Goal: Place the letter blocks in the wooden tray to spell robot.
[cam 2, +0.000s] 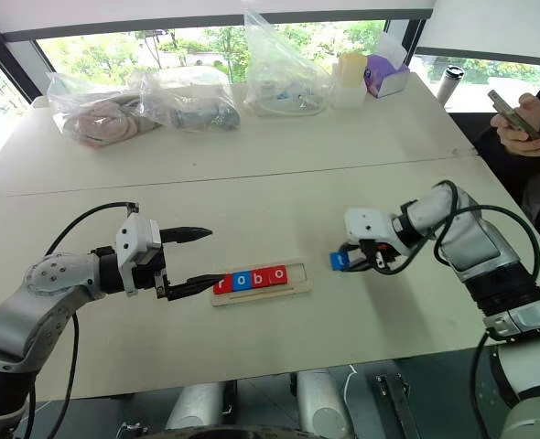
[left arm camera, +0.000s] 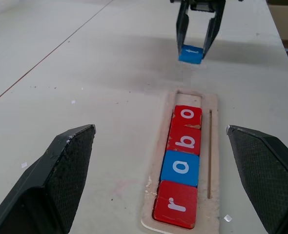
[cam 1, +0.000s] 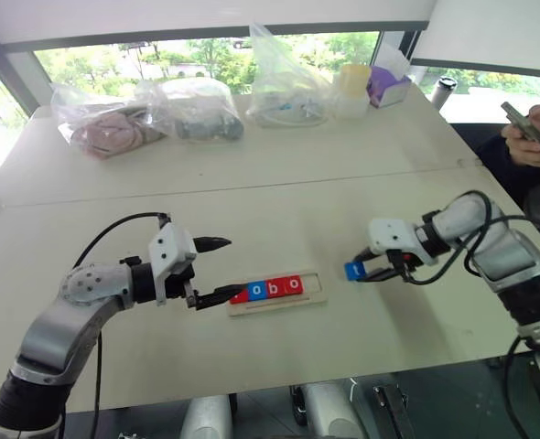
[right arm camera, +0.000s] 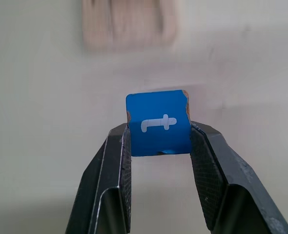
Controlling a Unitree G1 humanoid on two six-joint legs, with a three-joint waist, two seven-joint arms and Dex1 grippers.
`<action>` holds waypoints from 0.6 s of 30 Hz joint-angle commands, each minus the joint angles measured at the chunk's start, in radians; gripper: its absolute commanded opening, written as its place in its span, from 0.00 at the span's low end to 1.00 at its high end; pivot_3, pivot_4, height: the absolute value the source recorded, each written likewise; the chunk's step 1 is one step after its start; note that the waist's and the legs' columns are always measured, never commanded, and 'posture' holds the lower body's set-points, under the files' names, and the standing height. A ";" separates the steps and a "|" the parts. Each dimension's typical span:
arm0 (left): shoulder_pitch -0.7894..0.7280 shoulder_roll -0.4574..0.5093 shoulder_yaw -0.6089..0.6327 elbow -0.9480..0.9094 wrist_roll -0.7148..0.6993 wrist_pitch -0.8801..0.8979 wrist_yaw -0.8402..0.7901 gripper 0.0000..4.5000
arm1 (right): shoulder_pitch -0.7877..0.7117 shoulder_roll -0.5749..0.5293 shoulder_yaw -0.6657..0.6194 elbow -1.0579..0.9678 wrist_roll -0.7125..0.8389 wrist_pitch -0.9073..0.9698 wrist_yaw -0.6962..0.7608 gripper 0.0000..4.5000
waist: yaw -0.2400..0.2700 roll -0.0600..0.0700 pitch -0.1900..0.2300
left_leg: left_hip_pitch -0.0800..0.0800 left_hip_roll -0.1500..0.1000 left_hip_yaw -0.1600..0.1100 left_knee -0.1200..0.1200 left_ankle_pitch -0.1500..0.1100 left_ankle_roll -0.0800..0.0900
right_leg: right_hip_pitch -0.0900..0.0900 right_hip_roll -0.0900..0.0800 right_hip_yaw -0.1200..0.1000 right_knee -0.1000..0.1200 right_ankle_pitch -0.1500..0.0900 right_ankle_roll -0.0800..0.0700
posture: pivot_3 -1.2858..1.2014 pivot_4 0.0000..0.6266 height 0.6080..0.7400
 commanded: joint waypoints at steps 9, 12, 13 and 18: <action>0.004 0.006 0.023 -0.046 -0.016 0.004 0.017 1.00 | 0.002 0.099 0.070 -0.125 -0.047 0.115 -0.049 0.25 | 0.000 0.000 0.000 | -0.001 -0.001 -0.001 0.001 0.000 0.000 | 0.000 0.000 0.000 0.000 0.000 0.000 | 0.52 0.24 1.00; 0.005 0.006 0.024 -0.048 -0.017 0.006 0.022 1.00 | 0.004 0.113 0.078 -0.133 -0.049 0.129 -0.059 0.25 | -0.001 0.000 0.000 | -0.001 -0.001 -0.001 0.001 0.000 0.000 | 0.000 0.000 0.000 0.000 0.000 0.000 | 0.52 0.24 1.00; 0.004 0.005 0.023 -0.048 -0.017 0.007 0.024 1.00 | 0.004 0.115 0.079 -0.133 -0.049 0.130 -0.061 0.25 | -0.001 0.000 0.000 | -0.001 -0.001 -0.001 0.001 0.000 0.000 | 0.000 0.000 0.000 0.000 0.000 0.000 | 0.52 0.24 1.00; 0.007 0.004 0.025 -0.052 -0.018 0.011 0.028 1.00 | 0.010 0.130 0.085 -0.132 -0.054 0.139 -0.075 0.25 | -0.001 0.000 0.000 | 0.000 -0.001 -0.001 0.001 0.000 0.000 | 0.000 0.000 0.000 0.000 0.000 0.000 | 0.52 0.24 1.00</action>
